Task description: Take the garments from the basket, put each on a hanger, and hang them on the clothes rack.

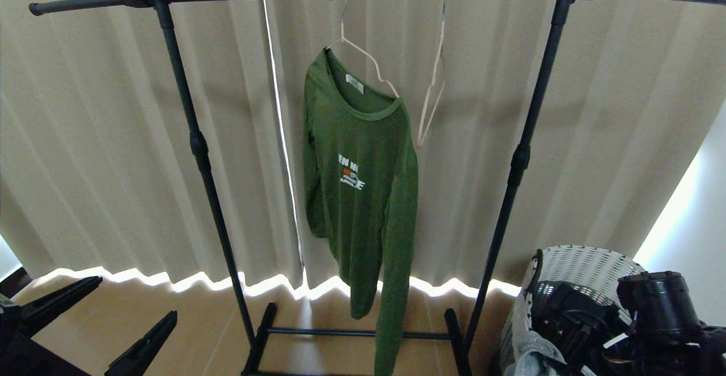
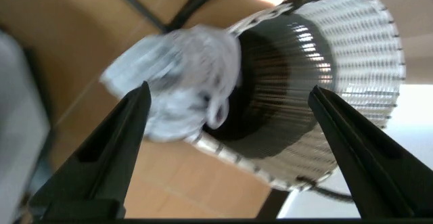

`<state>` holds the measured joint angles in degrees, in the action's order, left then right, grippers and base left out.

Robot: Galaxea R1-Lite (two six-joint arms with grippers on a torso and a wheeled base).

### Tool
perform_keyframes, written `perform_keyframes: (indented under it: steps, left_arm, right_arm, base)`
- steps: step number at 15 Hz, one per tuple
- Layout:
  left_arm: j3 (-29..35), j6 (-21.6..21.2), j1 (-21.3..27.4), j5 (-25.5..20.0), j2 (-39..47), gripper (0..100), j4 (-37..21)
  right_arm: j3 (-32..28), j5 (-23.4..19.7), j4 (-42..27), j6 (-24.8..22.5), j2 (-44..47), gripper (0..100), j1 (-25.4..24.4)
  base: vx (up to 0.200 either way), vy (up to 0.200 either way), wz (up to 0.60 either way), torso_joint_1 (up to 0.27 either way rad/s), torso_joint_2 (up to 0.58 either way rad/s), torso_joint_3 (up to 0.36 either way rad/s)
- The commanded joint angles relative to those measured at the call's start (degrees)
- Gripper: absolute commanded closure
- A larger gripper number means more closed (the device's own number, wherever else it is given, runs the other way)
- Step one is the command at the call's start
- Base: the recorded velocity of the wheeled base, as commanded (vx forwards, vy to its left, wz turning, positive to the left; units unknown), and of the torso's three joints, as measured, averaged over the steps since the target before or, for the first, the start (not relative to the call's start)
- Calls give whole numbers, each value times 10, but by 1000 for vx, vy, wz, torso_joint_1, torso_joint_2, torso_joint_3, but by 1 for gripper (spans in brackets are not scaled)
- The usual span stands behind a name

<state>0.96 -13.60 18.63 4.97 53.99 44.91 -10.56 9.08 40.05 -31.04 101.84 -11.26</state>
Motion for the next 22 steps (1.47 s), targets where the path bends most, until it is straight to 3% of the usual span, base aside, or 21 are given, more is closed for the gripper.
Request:
perform_keyframes:
  steps: [1,7,9,13,14,18,22]
  left_arm:
    - [0,0,0,0,0,0,0]
    - [0,0,1,0,1,0,-1]
    - [-1,0,3,0,0,0,-1]
    - [-2,0,4,0,0,0,-1]
    - [-1,0,4,0,0,0,-1]
    - [-2,0,4,0,-1,0,-1]
    - [-3,0,4,0,-3,0,-2]
  right_arm:
    - [-4,23,37,0,112,0,-13]
    - [-46,45,39,2,160,0,-12]
    - [-61,81,43,5,185,0,-10]
    - [-57,92,93,27,216,0,-10]
    - [-56,92,93,27,213,100,-10]
    - [-53,99,99,29,193,100,-9]
    - [-29,97,96,28,93,100,-9]
  base:
    - [0,0,0,0,0,0]
    - [0,0,0,0,0,0]
    - [0,0,0,0,0,0]
    - [0,0,0,0,0,0]
    - [0,0,0,0,0,0]
    - [0,0,0,0,0,0]
    - [0,0,0,0,0,0]
